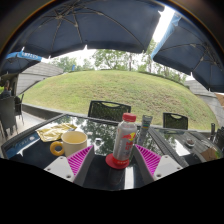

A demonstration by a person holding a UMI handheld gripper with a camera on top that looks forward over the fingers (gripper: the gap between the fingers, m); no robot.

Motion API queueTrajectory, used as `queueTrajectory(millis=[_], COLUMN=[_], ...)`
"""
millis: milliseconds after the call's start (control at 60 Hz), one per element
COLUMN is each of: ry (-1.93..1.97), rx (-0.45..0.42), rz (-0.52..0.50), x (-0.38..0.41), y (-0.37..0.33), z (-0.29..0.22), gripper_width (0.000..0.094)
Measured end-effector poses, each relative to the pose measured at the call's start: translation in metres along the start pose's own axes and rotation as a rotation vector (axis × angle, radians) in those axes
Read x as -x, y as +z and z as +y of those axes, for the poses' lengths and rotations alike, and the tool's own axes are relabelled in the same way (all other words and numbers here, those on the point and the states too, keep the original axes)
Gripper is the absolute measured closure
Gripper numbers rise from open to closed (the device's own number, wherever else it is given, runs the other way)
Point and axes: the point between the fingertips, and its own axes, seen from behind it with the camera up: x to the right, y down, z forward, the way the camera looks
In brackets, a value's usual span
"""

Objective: Pour water

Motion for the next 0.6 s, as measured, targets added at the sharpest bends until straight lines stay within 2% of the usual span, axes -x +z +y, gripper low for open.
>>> queueTrajectory(millis=[317,600], ry=[-0.011,-0.040], rx=[-0.049,-0.061], rz=[-0.211,-0.238], x=[0.117,0.128], y=[-0.113,-0.129], z=[0.015,0.026], gripper_width=[0.0090,0.0091])
